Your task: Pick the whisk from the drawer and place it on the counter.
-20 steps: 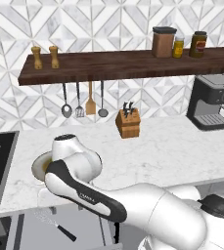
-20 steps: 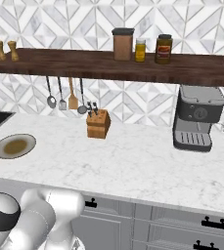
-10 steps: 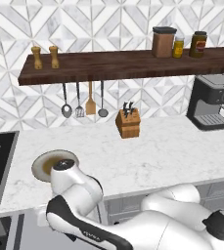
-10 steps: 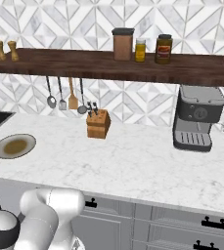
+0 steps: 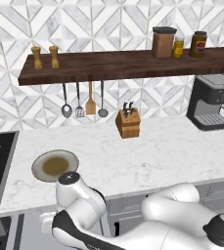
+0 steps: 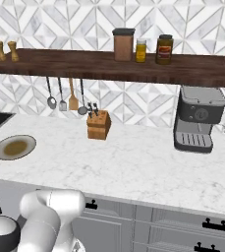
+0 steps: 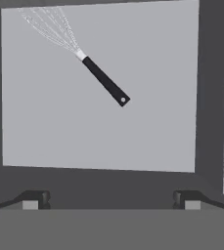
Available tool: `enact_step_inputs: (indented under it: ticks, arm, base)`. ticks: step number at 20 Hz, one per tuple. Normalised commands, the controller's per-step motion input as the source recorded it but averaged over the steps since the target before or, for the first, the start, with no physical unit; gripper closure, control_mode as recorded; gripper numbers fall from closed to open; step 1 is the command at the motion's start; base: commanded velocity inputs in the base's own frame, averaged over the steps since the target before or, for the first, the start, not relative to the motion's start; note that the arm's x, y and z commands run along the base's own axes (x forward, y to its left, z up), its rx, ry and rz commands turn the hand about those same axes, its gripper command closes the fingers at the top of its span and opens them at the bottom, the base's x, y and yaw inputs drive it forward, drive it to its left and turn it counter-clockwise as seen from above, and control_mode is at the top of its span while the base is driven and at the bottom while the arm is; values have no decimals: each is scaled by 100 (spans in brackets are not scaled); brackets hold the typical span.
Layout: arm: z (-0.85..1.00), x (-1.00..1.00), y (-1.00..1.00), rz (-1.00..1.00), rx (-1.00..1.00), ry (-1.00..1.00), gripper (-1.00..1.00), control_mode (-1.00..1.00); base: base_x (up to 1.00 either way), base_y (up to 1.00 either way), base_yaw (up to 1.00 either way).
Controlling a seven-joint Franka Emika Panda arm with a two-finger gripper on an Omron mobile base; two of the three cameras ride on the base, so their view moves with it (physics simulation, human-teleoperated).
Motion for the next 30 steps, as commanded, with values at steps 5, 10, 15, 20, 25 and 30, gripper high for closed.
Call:
enact_step_inputs:
  ticks: [5, 10, 15, 20, 25, 30]
  arm:
    - [-35, 1, 4, -1, 0, 0, -100, -100]
    - [-36, -21, 2, 0, 0, 2, -100, -100]
    - [-38, -51, 0, 0, 0, 0, -100, -100]
    - [-13, -59, 0, 0, 0, 0, -100, -100]
    - [0, -51, 0, 0, 0, 0, -100, -100]
    - [0, -56, 2, 0, 0, 0, -100, -100]
  base:
    - [0, 0, 0]
    - [0, 0, 0]
    - [0, 0, 0]
    - [0, 0, 0]
    - [0, 0, 0]
    - [0, 0, 0]
